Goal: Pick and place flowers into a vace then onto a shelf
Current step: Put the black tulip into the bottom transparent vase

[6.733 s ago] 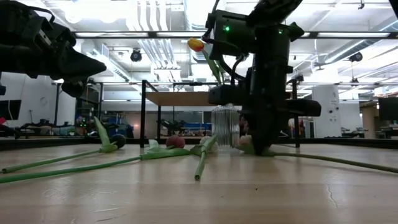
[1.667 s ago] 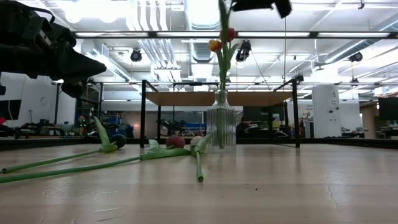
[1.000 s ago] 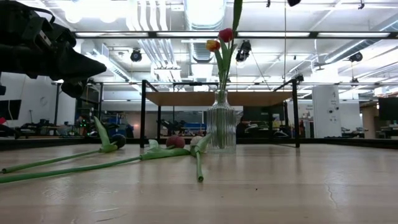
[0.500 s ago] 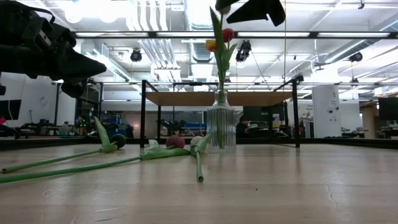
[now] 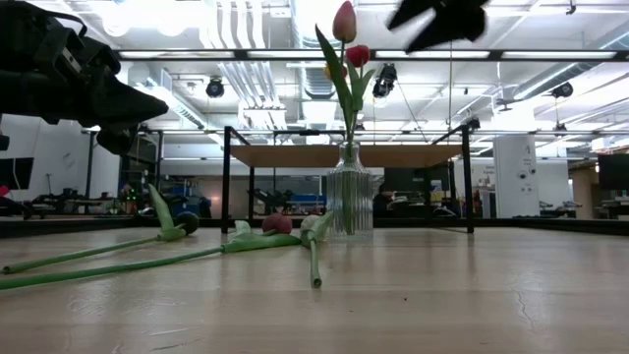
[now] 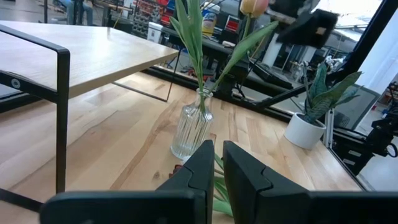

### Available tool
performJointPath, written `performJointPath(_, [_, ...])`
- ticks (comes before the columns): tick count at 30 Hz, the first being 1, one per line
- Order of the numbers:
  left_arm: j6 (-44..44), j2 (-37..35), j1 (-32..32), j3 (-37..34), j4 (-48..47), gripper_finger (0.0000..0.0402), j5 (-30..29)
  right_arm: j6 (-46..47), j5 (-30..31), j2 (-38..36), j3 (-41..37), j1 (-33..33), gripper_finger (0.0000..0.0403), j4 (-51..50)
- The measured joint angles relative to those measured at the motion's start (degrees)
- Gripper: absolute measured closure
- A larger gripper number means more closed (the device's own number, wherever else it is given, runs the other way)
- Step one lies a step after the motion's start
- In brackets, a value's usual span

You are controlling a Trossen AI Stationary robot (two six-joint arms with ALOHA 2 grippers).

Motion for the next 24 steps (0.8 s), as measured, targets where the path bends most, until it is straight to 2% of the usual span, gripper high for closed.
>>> performJointPath(3, [-0.01, 0.0, -0.01, 0.0, -0.02, 0.0385, 0.01, 6.16, -0.82, -0.74, -0.51, -0.04, 0.0075, -8.14])
performJointPath(6, [-0.01, 0.0, -0.01, 0.0, -0.02, 0.0384, 0.01, 8.71, -1.19, -0.87, -1.75, -0.02, 0.0083, -12.03])
performJointPath(13, [0.01, 0.0, -0.01, 0.0, 0.0, 0.0385, 0.01, 9.35, -11.62, -0.95, -6.93, -0.01, 0.0124, -8.89])
performJointPath(18, [-0.01, 0.0, 0.0, 0.0, -0.01, 0.0384, 0.01, 7.32, -14.2, -2.79, -12.26, 0.11, 0.0171, 9.92])
performJointPath(24, [-0.01, 0.0, 0.01, 0.0, -0.02, 0.0385, 0.01, -1.52, -16.57, -6.05, -23.43, 0.09, 0.0225, 43.84])
